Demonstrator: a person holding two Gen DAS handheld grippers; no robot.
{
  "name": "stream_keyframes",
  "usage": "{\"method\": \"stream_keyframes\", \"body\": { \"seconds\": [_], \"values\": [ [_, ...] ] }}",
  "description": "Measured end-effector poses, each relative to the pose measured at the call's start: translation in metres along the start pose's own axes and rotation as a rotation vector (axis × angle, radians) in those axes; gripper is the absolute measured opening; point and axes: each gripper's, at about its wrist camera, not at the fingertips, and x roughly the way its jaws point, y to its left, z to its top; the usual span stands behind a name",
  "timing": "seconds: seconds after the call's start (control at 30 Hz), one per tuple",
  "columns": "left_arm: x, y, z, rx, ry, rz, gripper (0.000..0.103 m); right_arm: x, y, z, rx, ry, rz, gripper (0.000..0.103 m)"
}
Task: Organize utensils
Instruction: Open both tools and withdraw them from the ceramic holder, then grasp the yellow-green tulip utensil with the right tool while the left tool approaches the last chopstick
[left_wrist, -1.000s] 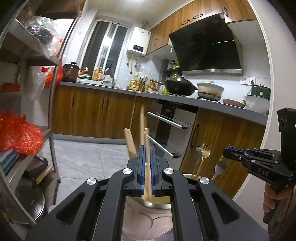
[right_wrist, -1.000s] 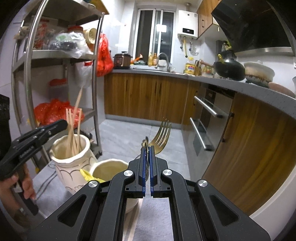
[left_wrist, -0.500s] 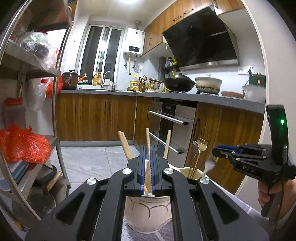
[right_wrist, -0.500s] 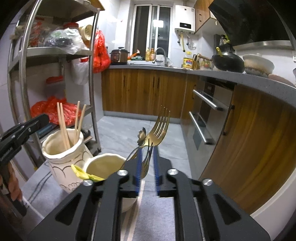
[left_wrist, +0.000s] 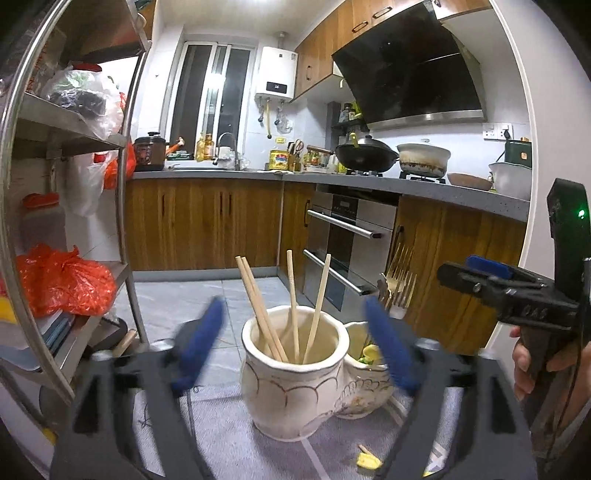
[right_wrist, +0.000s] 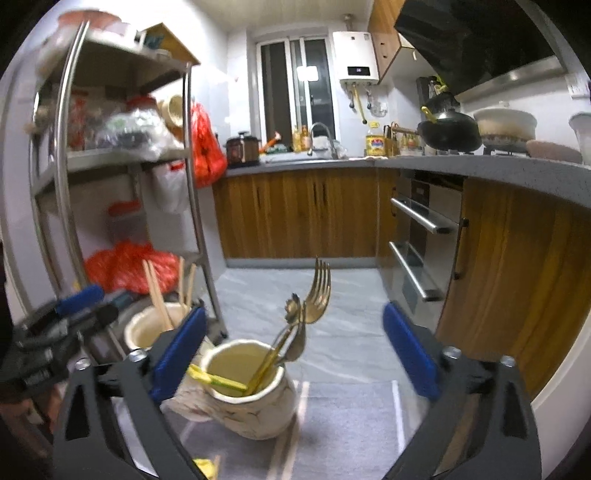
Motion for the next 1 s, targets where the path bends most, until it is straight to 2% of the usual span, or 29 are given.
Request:
{"method": "stream_keyframes", "body": {
  "seconds": [0.1,0.5,1.0],
  "values": [
    [-0.009,-0.001,0.000,-0.014,-0.004,0.012,0.097,-0.004,-0.003,0.001,0.038,-0.003,0.012,0.098],
    [-0.027,-0.010,-0.004,-0.001,0.029,0.072,0.097,-0.012,0.003,-0.011,0.029,0.028,-0.014,0.098],
    [-0.042,-0.021,-0.013,0.025,0.079,0.059,0.097,-0.019,0.016,-0.028,-0.016,0.071,-0.014,0.098]
  ]
}}
